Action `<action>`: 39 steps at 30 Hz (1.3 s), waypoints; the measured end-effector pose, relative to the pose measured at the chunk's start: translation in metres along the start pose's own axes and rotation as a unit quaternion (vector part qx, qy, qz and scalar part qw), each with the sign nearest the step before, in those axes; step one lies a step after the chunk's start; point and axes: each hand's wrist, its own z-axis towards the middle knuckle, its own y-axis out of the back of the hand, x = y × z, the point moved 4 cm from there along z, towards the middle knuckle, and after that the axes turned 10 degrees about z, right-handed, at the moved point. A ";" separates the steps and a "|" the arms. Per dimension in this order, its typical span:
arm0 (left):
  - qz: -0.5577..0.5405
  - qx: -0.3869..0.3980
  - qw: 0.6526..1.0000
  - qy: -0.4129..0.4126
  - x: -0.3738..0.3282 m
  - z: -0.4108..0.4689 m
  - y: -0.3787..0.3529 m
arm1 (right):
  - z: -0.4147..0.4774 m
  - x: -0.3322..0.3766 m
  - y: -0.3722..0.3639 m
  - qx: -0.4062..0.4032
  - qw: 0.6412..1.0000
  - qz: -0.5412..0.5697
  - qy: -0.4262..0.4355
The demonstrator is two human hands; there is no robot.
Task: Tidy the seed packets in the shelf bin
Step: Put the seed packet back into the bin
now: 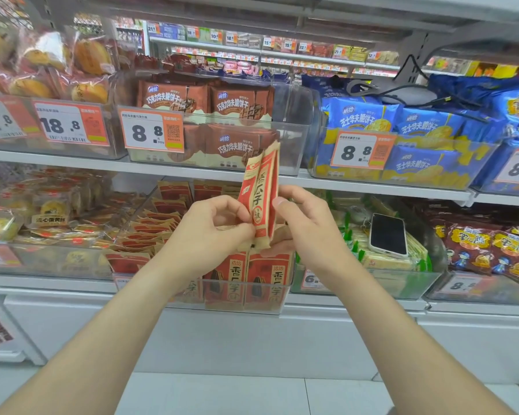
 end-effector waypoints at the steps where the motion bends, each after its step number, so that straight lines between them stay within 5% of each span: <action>1: -0.021 0.005 1.000 0.005 -0.001 -0.001 0.000 | 0.000 0.001 0.000 0.014 1.000 0.001 0.000; 27: -0.059 0.051 0.997 0.004 0.003 -0.007 0.003 | -0.006 0.003 0.008 0.056 0.998 -0.019 -0.039; 34: -0.041 -0.032 0.999 0.010 0.000 -0.005 -0.004 | -0.012 -0.002 -0.007 0.160 0.983 -0.057 -0.070; 39: -0.055 -0.062 0.997 0.009 0.004 0.000 -0.009 | -0.009 -0.001 -0.005 0.131 0.988 -0.050 -0.060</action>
